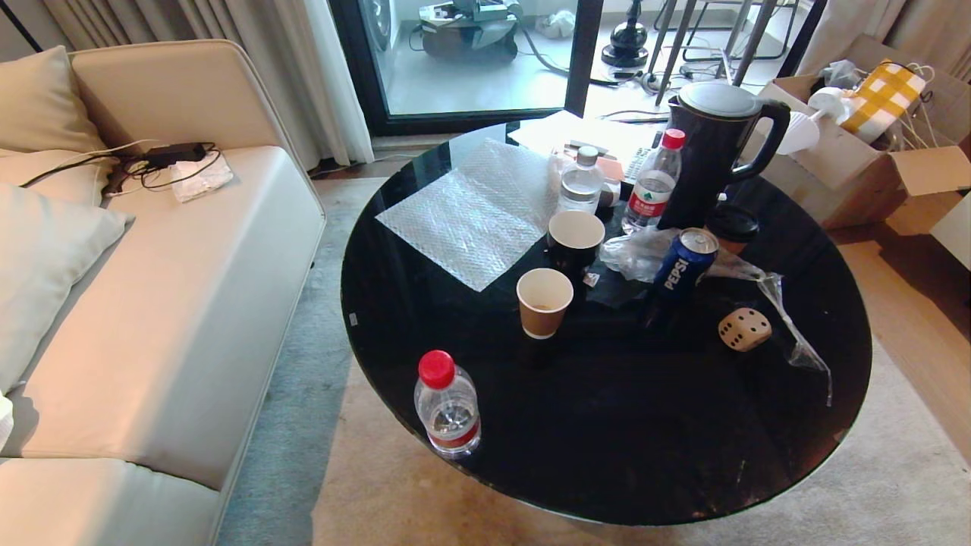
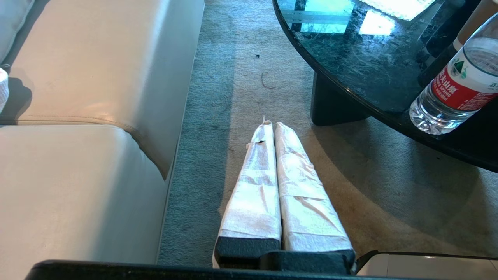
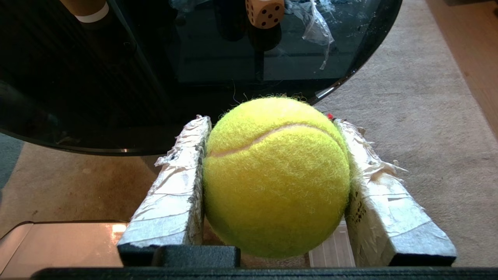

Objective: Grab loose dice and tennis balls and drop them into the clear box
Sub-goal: Put the ball in the box

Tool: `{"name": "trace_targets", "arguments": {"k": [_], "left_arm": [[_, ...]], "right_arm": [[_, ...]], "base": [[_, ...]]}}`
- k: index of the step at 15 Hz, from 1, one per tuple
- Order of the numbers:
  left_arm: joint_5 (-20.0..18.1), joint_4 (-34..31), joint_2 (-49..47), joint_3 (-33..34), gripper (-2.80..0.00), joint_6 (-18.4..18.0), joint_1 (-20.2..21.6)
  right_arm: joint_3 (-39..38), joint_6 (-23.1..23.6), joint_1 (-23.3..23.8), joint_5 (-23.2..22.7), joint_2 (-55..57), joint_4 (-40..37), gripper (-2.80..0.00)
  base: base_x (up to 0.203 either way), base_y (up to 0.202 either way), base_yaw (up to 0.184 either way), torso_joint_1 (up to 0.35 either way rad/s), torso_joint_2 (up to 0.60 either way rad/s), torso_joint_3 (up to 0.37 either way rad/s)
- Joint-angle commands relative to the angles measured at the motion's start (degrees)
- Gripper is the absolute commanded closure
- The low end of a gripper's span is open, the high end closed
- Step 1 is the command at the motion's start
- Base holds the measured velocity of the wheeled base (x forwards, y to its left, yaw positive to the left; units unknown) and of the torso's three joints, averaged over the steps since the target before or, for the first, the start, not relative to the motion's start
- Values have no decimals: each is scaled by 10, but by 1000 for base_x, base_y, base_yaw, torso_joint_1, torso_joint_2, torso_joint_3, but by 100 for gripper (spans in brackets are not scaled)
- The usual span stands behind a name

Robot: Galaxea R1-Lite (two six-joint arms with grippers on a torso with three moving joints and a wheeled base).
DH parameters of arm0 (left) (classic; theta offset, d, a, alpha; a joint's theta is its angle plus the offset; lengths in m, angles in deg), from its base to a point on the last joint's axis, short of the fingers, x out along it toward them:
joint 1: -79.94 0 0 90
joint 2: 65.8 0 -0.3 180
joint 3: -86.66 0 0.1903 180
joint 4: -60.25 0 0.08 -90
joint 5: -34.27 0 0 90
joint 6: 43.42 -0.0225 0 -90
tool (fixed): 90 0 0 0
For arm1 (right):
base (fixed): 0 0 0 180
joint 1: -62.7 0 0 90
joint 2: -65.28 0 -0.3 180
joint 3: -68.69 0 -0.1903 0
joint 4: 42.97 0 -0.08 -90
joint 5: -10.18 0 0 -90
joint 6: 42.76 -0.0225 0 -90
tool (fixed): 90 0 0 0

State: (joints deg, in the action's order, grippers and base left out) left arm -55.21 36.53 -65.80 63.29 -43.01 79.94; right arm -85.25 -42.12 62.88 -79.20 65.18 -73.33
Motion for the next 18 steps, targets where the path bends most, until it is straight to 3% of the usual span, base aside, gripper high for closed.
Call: {"name": "trace_targets", "arguments": {"k": [1,18], "left_arm": [[0,0,0,0,0,0,0],[0,0,0,0,0,0,0]], "right_arm": [[-1,1,0,0,0,0,0],[-1,1,0,0,0,0,0]], "base": [[0,0,0,0,0,0],[0,0,0,0,0,0]]}}
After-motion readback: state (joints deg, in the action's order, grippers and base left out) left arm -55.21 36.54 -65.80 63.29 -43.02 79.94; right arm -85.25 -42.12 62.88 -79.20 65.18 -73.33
